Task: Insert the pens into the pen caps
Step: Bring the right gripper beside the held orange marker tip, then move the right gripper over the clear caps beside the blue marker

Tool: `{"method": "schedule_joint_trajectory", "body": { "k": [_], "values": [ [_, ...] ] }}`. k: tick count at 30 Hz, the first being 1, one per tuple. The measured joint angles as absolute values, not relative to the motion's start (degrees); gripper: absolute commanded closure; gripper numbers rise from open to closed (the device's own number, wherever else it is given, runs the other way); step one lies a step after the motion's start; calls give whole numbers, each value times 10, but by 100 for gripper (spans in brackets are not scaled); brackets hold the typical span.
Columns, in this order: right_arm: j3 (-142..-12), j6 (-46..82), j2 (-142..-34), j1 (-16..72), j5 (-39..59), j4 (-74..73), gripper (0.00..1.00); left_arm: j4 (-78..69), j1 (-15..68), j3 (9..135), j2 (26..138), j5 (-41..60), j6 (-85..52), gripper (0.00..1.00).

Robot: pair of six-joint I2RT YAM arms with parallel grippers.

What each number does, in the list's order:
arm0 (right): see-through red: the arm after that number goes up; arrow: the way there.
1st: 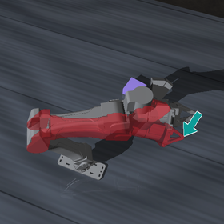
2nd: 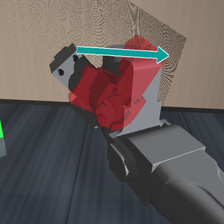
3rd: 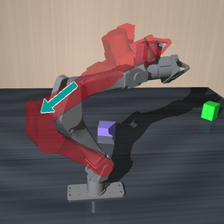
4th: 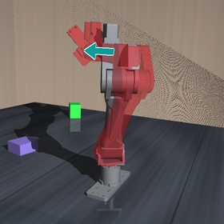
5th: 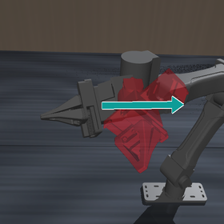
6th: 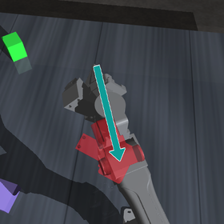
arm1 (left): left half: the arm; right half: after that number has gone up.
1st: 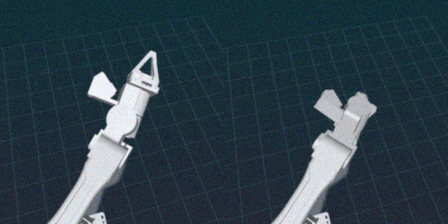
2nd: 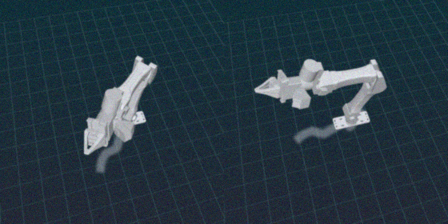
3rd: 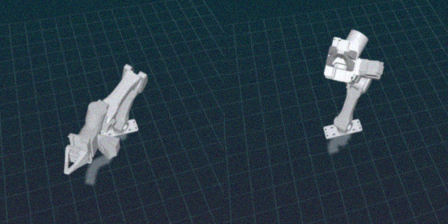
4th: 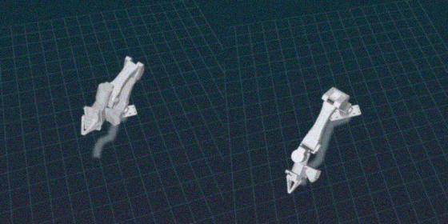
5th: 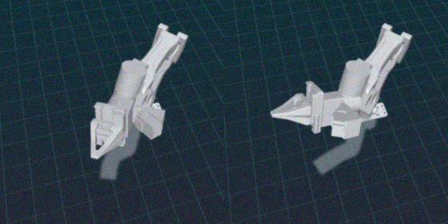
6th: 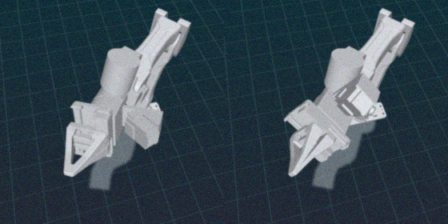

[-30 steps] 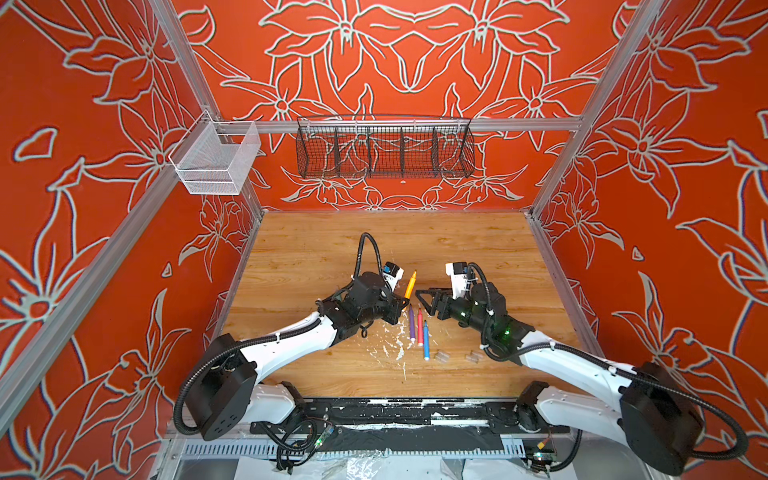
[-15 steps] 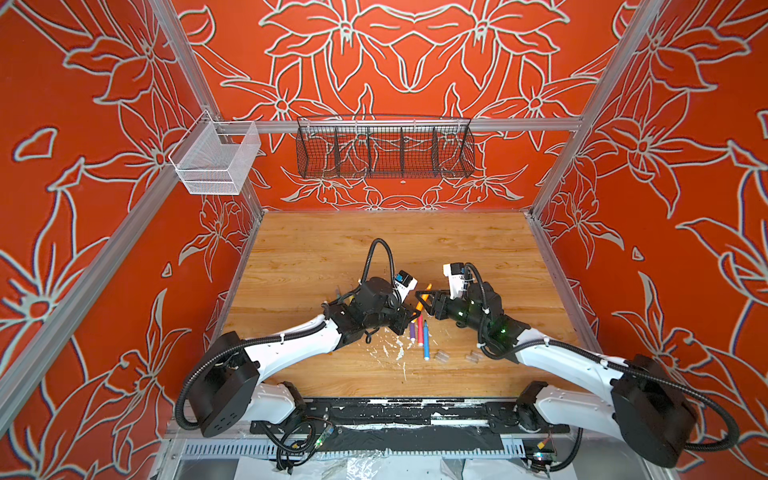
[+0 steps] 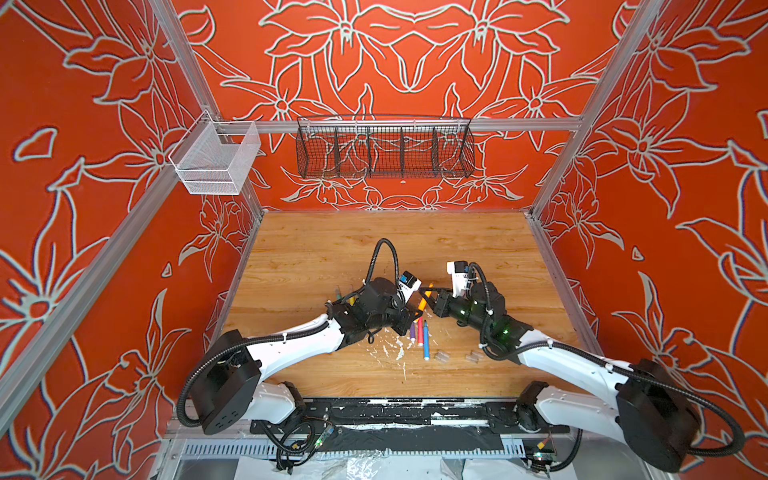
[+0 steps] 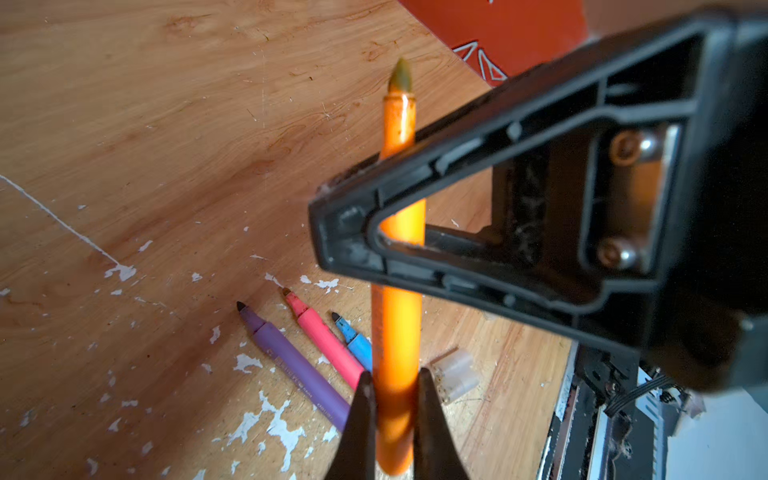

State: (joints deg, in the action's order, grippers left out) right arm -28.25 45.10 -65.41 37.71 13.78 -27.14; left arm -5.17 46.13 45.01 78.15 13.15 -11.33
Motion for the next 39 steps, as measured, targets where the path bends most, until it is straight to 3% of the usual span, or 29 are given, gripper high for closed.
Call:
{"method": "schedule_joint_trajectory", "body": {
  "k": [4, 11, 24, 26, 28, 29, 31, 32, 34, 36, 39],
  "values": [
    [-278, 477, -664, 377, 146, -295, 100, -57, 462, 450, 787, 127, -116, 69],
    [-272, 517, -688, 378, 156, -334, 100, -78, 462, 449, 801, 125, -118, 62],
    [-236, 601, -738, 379, 194, -486, 100, -112, 462, 443, 808, 98, -113, 62],
    [-235, 608, -741, 379, 198, -504, 100, -113, 462, 443, 809, 94, -113, 66],
    [-233, 614, -745, 380, 201, -520, 100, -114, 462, 443, 810, 90, -111, 81],
    [-232, 616, -746, 380, 202, -524, 100, -114, 462, 443, 811, 88, -110, 94],
    [-232, 618, -746, 380, 204, -523, 100, -116, 462, 443, 812, 86, -107, 100],
    [-232, 618, -746, 380, 205, -524, 79, -117, 462, 443, 812, 84, -105, 100],
    [-232, 619, -746, 380, 205, -521, 55, -118, 462, 442, 812, 77, -106, 100],
    [-232, 617, -746, 380, 205, -512, 43, -118, 462, 438, 811, 66, -107, 100],
    [-234, 603, -741, 380, 199, -482, 36, -118, 462, 426, 801, 46, -107, 100]
  ]
}}
